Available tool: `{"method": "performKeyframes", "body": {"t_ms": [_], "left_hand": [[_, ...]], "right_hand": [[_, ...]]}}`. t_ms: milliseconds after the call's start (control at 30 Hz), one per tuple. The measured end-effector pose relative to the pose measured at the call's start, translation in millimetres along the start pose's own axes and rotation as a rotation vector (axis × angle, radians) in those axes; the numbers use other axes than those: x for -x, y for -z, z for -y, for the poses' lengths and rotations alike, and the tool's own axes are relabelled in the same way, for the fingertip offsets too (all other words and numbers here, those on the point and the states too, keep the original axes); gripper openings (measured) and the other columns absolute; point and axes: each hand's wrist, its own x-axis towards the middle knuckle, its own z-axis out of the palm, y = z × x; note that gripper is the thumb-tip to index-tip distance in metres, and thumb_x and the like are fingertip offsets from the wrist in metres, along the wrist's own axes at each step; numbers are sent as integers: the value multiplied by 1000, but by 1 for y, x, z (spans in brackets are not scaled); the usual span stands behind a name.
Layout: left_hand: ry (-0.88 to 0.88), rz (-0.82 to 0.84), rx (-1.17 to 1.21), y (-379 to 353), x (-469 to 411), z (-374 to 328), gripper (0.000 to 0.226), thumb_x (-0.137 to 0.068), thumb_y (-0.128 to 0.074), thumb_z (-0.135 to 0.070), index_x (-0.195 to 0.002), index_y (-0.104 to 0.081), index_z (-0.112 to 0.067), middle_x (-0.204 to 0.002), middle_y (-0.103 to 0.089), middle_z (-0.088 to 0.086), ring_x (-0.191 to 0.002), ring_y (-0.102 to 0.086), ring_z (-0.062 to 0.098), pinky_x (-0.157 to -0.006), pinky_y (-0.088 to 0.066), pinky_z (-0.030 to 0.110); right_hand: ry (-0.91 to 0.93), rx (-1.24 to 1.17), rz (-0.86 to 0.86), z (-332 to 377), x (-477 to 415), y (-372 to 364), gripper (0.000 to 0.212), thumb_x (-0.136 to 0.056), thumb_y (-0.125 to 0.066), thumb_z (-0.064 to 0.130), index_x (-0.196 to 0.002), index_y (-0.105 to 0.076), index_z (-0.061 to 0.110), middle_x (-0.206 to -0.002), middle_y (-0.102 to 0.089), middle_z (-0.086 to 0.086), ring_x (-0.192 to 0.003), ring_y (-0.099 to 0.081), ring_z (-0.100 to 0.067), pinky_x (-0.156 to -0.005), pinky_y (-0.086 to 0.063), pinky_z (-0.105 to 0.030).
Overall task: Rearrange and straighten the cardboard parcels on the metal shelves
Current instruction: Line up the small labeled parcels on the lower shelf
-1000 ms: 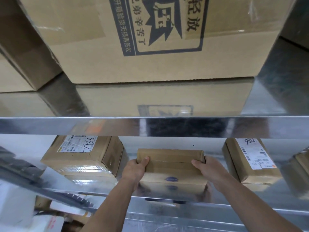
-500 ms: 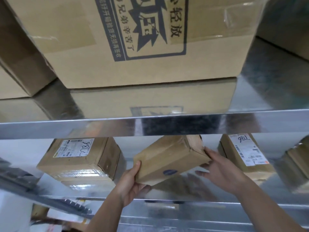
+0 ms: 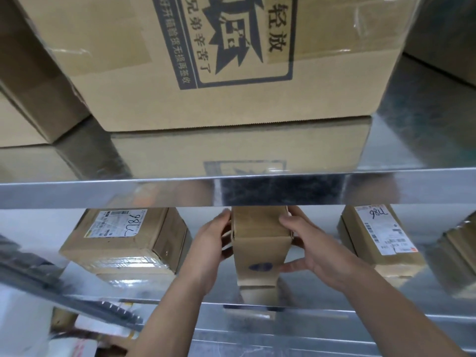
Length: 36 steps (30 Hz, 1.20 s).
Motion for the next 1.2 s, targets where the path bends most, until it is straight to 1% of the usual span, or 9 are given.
{"method": "performKeyframes", "body": {"t_ms": [100,367,533,633,767,967,1067,1133,1200], "left_hand": [[74,113,-70,1,2,-8,39,-97,-53,-53,-113,-73,-23,-97,-78,-3,-97,-71,15,-90,-52,36],[107,77,-42,13,-5,-10,24,-98,-60,-31,-102,-72,-10,-79,-72,4,-76,-66,17,-79,-53,37],[119,64,-20,22,-8,-9,27,-98,-58,-24,-108,-71,-2,-88,-71,12,-83,-65,23,-81,-53,40],[135,67,29,27,-7,-6,29,-98,-58,-23,-110,-72,-1,-96,-70,16,-91,-64,28,-86,-51,43],[154,39,233,45,-5,0,23,-97,-57,-23,-99,-74,-8,-94,-75,12,-81,-70,20,-80,-53,35],[90,83,460,68,-6,20,31,-80,-58,-29,-93,-79,-10,-97,-76,14,-79,-74,23,-71,-58,34],[57,123,537,68,-4,27,31,-81,-56,-28,-85,-82,-12,-93,-76,12,-78,-74,23,-68,-59,32],[24,170,604,70,-4,32,28,-72,-69,-29,-89,-82,-11,-92,-76,12,-78,-74,23,-67,-61,31],[8,225,669,73,-5,39,53,-48,-91,-29,-95,-81,-7,-95,-76,13,-82,-74,26,-72,-62,34]], "right_hand": [[-64,83,-33,7,-2,-4,21,-104,-47,45,-117,-62,51,-107,-72,17,-110,-65,-11,-88,-60,-57],[-104,305,-49,15,-12,-17,17,-98,-55,42,-112,-59,51,-116,-69,3,-109,-65,-19,-93,-59,-47],[-120,396,-22,18,-16,-22,19,-96,-58,39,-110,-57,53,-117,-68,-2,-109,-65,-25,-95,-58,-44],[-117,410,10,18,-13,-20,18,-97,-60,50,-106,-51,62,-111,-68,12,-106,-65,-13,-100,-54,-44],[-115,422,27,13,-10,-12,60,-86,-37,76,-143,-39,57,-130,-60,14,-116,-62,-13,-107,-48,-47],[-174,351,-76,-10,-15,-1,47,-106,-27,56,-148,-44,43,-140,-55,4,-132,-51,-21,-113,-41,-48],[-275,326,-197,-23,-20,4,45,-109,-34,49,-145,-48,27,-139,-54,-2,-125,-52,-21,-106,-47,-44],[-377,195,-269,-30,-18,4,43,-108,-40,48,-140,-48,20,-136,-53,-6,-116,-53,-22,-82,-57,-32],[-475,4,-295,-36,-13,5,47,-105,-46,50,-135,-49,14,-120,-56,-9,-100,-57,-26,-56,-55,-29]]}}
